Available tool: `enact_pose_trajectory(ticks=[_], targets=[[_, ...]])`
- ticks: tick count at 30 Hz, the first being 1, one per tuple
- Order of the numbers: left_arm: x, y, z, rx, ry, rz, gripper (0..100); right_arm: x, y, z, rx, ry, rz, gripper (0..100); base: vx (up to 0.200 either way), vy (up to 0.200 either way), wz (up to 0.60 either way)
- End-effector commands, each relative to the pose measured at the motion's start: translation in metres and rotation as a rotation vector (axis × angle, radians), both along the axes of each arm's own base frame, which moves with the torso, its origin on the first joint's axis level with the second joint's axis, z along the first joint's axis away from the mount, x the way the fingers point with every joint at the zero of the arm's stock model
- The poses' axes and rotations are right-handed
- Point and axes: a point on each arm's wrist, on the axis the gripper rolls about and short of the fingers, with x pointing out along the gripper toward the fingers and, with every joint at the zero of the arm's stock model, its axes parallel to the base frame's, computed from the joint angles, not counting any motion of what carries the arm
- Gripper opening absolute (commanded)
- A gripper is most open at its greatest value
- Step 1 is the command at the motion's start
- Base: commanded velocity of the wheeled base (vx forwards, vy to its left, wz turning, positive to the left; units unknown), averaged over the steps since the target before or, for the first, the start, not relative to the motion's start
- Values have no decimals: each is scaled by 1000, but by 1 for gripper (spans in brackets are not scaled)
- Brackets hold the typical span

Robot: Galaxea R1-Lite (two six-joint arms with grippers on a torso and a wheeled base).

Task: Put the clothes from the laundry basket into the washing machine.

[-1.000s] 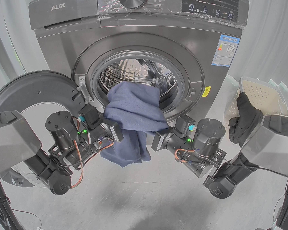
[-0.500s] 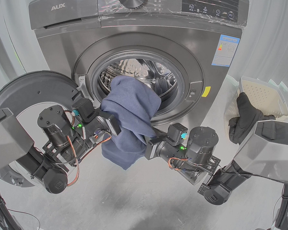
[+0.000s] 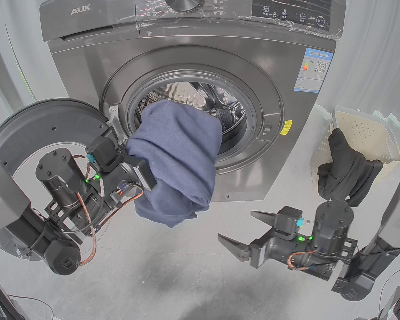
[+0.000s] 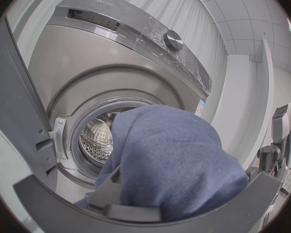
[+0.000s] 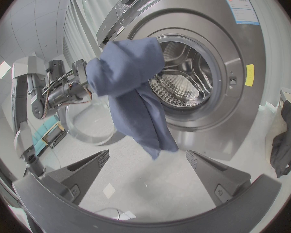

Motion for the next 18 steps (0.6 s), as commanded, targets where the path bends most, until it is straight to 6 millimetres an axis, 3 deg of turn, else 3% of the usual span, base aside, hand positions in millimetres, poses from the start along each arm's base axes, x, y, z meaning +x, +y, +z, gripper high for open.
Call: enact_pose_trajectory(ticks=[1,7,18], targets=[[-26,13,4,11,15,-12,0,-8,-39,19,18,-40,-72,100,0,0,0],[-33,16,-12,57,71,-13,0,-6,-51,16,1,-28,-109,100,0,0,0],[-28,12,-31,129,113,-3,0,-8,-50,17,6,-28,-99,100,0,0,0]])
